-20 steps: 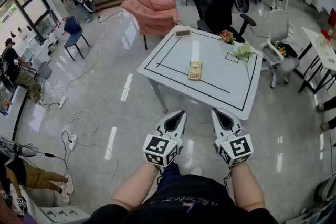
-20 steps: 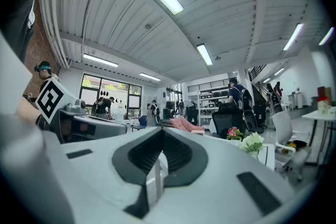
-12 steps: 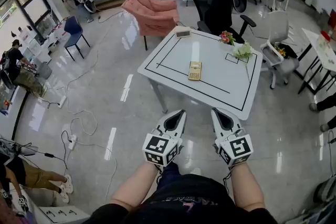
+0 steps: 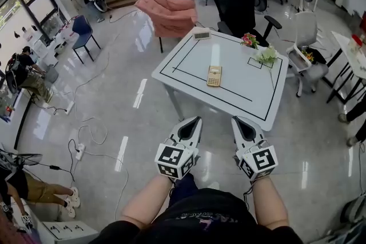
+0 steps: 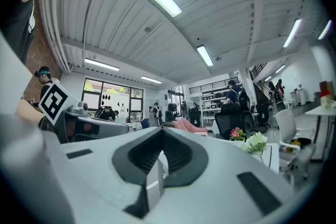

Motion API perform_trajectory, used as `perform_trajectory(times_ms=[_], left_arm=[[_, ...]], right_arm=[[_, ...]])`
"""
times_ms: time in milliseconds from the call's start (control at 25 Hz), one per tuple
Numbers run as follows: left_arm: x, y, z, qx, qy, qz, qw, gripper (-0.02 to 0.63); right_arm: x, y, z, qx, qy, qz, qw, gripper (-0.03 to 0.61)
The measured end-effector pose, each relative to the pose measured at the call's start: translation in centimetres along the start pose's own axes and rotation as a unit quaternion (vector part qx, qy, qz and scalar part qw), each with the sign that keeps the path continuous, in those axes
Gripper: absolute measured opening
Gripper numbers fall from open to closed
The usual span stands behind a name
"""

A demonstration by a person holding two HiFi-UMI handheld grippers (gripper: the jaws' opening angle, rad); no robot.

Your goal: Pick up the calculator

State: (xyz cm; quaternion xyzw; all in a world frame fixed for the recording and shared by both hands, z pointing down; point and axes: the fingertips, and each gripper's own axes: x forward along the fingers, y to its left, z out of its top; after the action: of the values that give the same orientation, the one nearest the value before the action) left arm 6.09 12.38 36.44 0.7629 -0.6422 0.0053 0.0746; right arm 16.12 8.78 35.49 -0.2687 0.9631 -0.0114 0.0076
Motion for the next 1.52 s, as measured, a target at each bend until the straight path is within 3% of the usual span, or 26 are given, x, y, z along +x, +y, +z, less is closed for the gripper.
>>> perform_trajectory(times_ms=[200,360,440,520,600,1040,1520], left_arm=[[0.2,1.1,-0.3,-0.008,0.004,0.002,1.0,0.012],[1.3,1.9,-0.6,-0.022,0.008,-0.011,0.9997,0.11],[2.0,2.4,-0.7,-0.024,0.01,-0.023,0.9994,0.211],[2.9,3.3,-0.9,-0.017,0.016,-0.031,0.9992,0.314],[4.0,4.3,-1.3,-0.01,0.024,-0.037,0.999,0.345],[10.6,12.1,-0.9,-0.021,0.047,-0.089,0.9947,0.356],[16.8,19.9,0.6,-0.023,0.063,-0.165,0.984,0.356]], right_arm=[[1.2,-0.4,-0.5,0.009,0.004,0.001,1.0,0.002],[2.7,-0.7,-1.1,0.015,0.013,0.009,1.0,0.026],[3.7,-1.1,-1.5,0.019,0.017,0.006,1.0,0.123],[5.0,-1.8,-1.8,0.022,0.02,-0.007,1.0,0.264],[6.4,-2.9,-2.2,0.026,0.023,-0.024,0.999,0.282],[14.8,-6.9,-4.0,0.058,0.051,-0.088,0.993,0.282],[24.5,-9.0,-3.9,0.05,0.073,-0.15,0.985,0.282]])
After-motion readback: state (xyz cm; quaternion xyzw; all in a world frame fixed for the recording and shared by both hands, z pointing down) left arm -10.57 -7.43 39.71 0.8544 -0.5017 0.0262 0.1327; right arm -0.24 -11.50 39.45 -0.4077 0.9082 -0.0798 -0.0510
